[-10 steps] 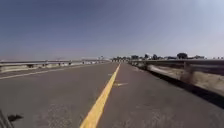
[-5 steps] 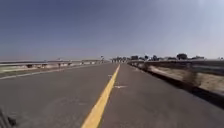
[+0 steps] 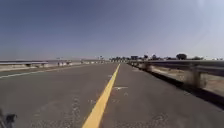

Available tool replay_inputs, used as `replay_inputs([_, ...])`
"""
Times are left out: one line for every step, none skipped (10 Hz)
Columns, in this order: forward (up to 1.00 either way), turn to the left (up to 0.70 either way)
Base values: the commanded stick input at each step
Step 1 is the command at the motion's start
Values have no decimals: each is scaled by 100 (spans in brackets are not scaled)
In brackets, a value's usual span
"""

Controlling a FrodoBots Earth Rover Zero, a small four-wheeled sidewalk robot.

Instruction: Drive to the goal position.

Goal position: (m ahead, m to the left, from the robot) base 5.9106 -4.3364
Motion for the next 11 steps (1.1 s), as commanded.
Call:
replay_inputs([30,0])
replay_inputs([30,0])
replay_inputs([30,0])
replay_inputs([30,0])
replay_inputs([30,0])
replay_inputs([30,-6])
replay_inputs([30,-34])
replay_inputs([30,-60])
replay_inputs([30,-60])
replay_inputs([30,-60])
replay_inputs([30,-30])
